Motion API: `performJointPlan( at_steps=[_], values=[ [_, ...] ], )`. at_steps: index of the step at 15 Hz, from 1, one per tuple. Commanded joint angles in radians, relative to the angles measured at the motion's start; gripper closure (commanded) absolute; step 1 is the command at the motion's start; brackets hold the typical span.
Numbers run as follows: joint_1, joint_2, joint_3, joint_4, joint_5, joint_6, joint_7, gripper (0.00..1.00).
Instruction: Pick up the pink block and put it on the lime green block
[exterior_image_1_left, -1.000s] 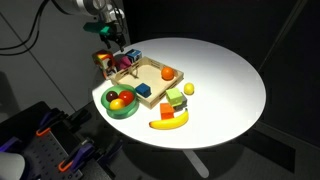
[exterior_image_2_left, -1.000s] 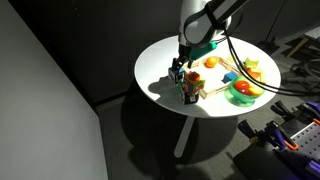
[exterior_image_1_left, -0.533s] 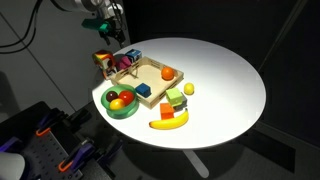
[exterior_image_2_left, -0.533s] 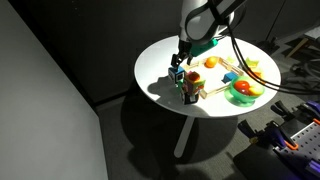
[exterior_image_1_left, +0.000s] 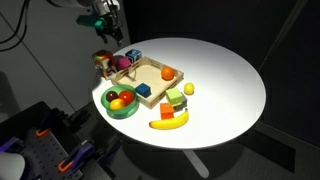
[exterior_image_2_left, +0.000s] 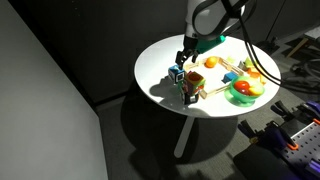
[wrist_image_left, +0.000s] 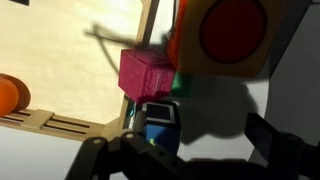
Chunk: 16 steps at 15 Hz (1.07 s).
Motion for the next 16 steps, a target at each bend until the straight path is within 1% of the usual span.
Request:
performJointPlan(
  at_steps=[1,4,16],
  values=[
    [-0.005,-0.086,-0.003,-0.088,-0.003,-0.008,0.03,0.0],
    [-0.01,-0.131,0.0,-0.137,-0.002,-0.021,0.029,0.0],
    [-0.037,-0.324,0.011,-0.297,-0.001,-0.225,0.045,0.0]
  ],
)
